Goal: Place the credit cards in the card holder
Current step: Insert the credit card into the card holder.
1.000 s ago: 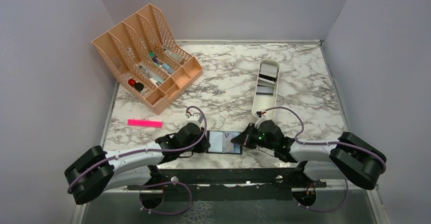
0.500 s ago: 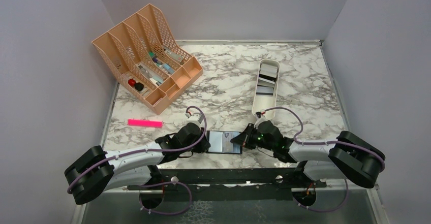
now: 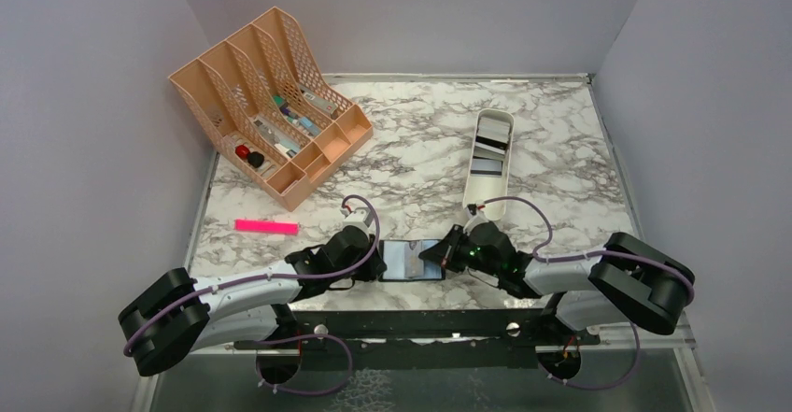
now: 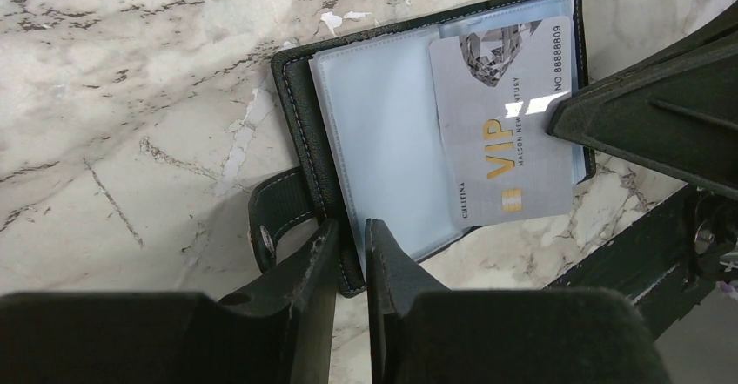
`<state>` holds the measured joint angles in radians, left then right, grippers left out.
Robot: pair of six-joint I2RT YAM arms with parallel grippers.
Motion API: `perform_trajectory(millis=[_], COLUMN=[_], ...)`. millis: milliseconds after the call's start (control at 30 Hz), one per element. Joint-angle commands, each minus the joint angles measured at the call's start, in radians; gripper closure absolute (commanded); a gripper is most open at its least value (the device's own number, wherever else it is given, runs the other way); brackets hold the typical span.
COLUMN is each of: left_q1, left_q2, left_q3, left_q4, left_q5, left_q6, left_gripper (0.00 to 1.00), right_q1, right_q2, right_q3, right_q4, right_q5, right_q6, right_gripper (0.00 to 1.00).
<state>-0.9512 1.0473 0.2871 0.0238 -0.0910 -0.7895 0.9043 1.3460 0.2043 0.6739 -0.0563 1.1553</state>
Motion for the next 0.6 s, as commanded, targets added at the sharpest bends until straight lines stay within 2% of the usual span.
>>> perform_trajectory(millis=[0, 133, 200, 433, 567], left_q1=[-0.004, -0.004, -0.004, -0.004, -0.004], left_q2=[-0.01, -0.016, -0.015, -0.014, -0.015], left_q3=[-0.022, -0.023, -0.022, -0.02, -0.022], left_q4=[-0.033, -0.034, -0.034, -0.034, -0.034], left_q5=[0.005, 0.007, 0.007, 0.01, 0.008], left_q6=[-0.006, -0.009, -0.008, -0.007, -0.007], left_gripper=[0.79, 0.79, 0.79, 0.78, 0.78], right_q1=[0.017, 0.027, 0.035, 0.076, 0.083], right_q2=[0.024, 0.026, 0.028, 0.005, 0.002], right_q3=[0.0, -0.002, 0.011, 0.144, 0.182], right_q4=[0.025, 0.027, -0.011, -0.35, -0.461], right_q5=[0.02, 0.032, 0.037, 0.124, 0.161], right_q6=[0.038, 0.038, 0.033, -0.023, -0.039], right_gripper=[0.99, 0.99, 0.95, 0.83, 0.83])
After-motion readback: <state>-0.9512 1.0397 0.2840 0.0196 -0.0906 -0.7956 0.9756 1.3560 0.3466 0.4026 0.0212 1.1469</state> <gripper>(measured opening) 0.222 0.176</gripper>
